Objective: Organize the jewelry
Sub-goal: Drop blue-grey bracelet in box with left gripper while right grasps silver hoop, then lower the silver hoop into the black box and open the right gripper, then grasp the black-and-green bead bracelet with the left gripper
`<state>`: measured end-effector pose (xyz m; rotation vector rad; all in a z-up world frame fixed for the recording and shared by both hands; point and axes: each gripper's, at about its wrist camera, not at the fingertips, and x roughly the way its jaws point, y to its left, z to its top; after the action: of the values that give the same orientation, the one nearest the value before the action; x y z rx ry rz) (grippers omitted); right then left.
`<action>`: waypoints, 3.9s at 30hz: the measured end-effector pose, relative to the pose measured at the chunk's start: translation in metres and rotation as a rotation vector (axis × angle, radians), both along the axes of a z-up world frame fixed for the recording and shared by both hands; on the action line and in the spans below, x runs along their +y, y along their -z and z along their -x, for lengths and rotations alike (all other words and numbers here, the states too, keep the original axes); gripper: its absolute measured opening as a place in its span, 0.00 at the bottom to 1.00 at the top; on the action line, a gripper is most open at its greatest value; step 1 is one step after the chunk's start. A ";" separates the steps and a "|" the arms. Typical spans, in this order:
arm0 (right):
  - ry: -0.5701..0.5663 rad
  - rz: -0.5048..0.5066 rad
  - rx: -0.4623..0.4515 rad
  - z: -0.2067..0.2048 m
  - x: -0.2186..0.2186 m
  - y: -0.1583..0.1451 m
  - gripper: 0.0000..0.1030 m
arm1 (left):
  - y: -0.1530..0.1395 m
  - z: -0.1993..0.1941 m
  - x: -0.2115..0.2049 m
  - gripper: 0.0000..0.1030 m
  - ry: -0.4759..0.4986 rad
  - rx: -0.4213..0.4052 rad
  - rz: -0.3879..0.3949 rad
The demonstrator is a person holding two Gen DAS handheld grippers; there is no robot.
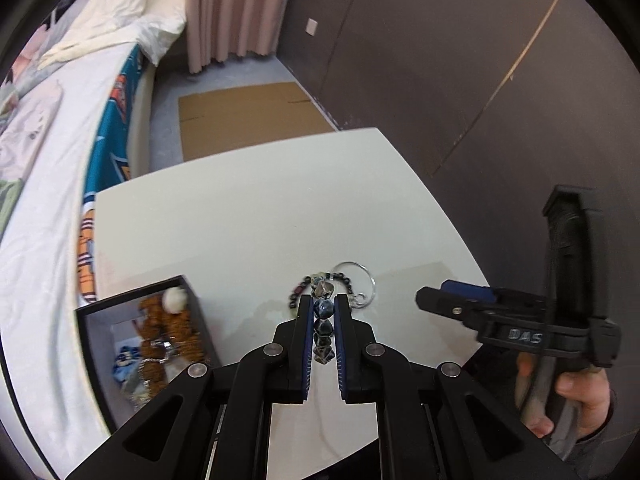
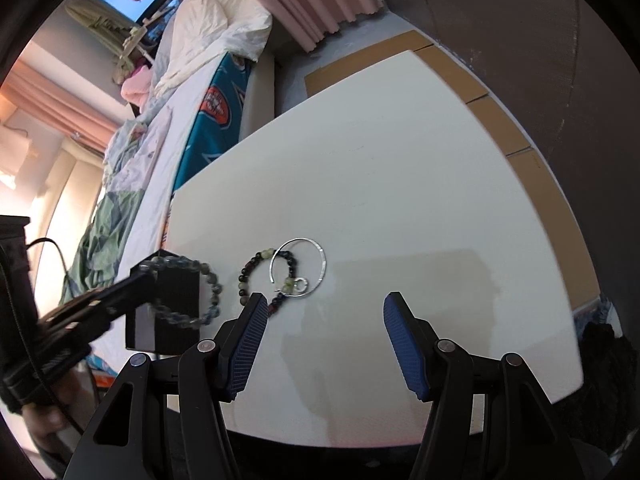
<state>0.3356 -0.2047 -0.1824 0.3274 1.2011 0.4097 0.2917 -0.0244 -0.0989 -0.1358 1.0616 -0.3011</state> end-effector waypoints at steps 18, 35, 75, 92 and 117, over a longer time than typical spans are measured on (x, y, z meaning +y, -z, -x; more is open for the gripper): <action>-0.132 0.257 0.011 -0.030 0.067 0.019 0.59 | -0.022 0.019 0.066 0.10 -0.117 -0.038 0.026; -0.214 0.331 -0.034 -0.010 0.075 0.013 0.48 | -0.035 0.033 0.086 0.10 -0.146 -0.067 0.050; -0.351 -0.010 -0.196 0.031 0.136 -0.094 0.74 | -0.060 0.063 0.144 0.73 -0.307 -0.096 0.076; -0.172 0.114 -0.192 0.024 0.040 -0.071 1.00 | -0.024 0.023 0.055 0.73 -0.161 -0.001 0.012; 0.009 0.126 -0.170 -0.002 -0.078 -0.033 1.00 | 0.066 -0.034 -0.076 0.45 0.101 0.193 -0.216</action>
<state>0.3372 -0.2824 -0.1497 0.1849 1.0538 0.3450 0.3252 -0.1001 -0.1649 0.0841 1.2873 -0.2657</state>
